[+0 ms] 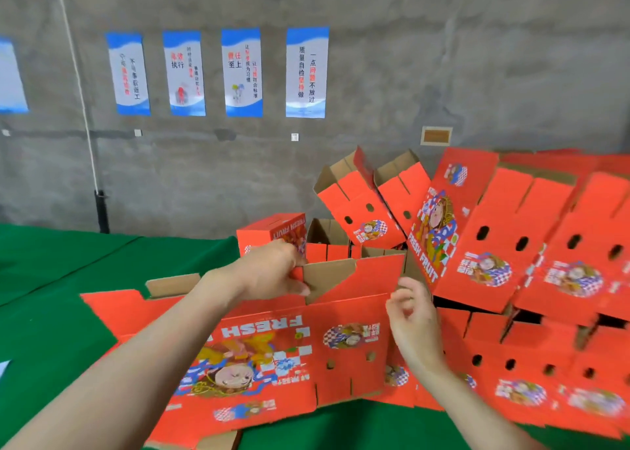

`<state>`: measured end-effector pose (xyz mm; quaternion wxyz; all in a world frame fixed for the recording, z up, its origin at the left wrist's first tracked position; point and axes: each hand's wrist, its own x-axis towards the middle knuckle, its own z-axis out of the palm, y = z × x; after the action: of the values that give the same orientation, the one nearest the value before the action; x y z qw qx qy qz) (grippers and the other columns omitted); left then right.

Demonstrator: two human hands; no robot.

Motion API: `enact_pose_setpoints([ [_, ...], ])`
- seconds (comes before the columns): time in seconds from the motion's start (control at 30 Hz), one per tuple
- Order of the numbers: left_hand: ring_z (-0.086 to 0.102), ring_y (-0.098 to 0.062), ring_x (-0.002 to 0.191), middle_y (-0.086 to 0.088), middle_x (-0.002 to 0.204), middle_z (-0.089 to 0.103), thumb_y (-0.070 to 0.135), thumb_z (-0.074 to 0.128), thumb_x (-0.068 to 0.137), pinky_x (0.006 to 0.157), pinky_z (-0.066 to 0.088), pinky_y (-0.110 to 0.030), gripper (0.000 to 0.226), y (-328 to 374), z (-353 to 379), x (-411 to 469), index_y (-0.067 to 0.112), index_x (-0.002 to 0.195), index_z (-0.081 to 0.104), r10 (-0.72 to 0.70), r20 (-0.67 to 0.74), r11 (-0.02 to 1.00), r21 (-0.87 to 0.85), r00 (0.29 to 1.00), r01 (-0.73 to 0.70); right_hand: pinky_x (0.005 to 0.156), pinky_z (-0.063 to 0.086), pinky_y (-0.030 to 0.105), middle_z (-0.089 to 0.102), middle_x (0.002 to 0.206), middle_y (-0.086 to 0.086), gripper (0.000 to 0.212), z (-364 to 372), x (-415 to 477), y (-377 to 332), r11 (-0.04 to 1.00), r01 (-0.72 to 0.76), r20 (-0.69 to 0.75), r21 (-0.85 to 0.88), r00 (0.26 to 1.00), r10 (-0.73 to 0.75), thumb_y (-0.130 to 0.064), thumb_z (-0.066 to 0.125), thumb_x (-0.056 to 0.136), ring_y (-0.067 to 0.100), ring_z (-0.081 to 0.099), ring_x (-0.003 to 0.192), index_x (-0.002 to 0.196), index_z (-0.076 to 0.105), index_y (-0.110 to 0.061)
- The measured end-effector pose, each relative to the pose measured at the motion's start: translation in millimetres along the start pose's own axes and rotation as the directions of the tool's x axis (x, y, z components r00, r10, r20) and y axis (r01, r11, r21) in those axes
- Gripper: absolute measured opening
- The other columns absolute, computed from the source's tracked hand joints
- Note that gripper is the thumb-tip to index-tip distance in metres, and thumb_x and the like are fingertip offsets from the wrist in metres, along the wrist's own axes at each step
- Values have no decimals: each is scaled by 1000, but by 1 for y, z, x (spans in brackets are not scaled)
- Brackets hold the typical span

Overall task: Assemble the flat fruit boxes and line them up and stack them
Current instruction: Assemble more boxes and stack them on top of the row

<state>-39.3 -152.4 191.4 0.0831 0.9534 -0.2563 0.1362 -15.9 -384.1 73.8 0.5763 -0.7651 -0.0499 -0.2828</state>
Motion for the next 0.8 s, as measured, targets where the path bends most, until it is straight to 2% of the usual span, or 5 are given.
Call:
enact_pose_setpoints([
  [0.17, 47, -11, 57, -4, 66, 60, 23, 77, 78, 52, 31, -15, 18, 42, 3, 26, 6, 81, 70, 108, -17, 989, -100, 994, -109, 87, 41, 22, 52, 107, -8, 44, -60, 11, -17, 988, 151, -67, -31, 986, -153, -18, 78, 76, 6, 51, 99, 112, 52, -22],
  [0.47, 56, -5, 65, 2, 73, 65, 33, 76, 78, 58, 39, -13, 18, 93, 25, 56, 17, 83, 70, 137, -97, 937, -310, 986, -161, 69, 56, 30, 75, 90, 5, 17, -138, 19, 7, 901, -219, 83, 375, 976, 202, -2, 68, 84, 15, 71, 79, 97, 67, -12],
  [0.63, 58, -10, 85, 4, 90, 63, 28, 78, 75, 70, 42, -16, 37, 82, 30, 53, 22, 109, 64, 30, 242, 995, -104, 970, -4, 75, 54, 36, 73, 96, 13, 15, -178, 19, 30, 860, -325, 100, 393, 945, 311, -4, 67, 84, 20, 71, 81, 99, 67, -7],
  [0.73, 47, -17, 70, -5, 73, 55, 17, 70, 83, 63, 32, -26, 12, 100, 46, 54, 5, 83, 67, 99, 239, 995, -51, 966, -89, 86, 52, 43, 67, 110, 18, 25, -190, 14, 30, 933, -322, 12, 163, 946, 324, -7, 72, 82, 26, 65, 94, 105, 61, -5],
  [0.8, 40, -20, 66, -6, 66, 48, 18, 67, 85, 60, 28, -31, 24, 114, 53, 56, 8, 65, 56, 115, 232, 993, 7, 966, -120, 102, 39, 43, 56, 122, 14, 45, -195, 10, 25, 957, -139, -249, -253, 966, 74, -8, 75, 78, 28, 51, 115, 118, 55, -5],
])
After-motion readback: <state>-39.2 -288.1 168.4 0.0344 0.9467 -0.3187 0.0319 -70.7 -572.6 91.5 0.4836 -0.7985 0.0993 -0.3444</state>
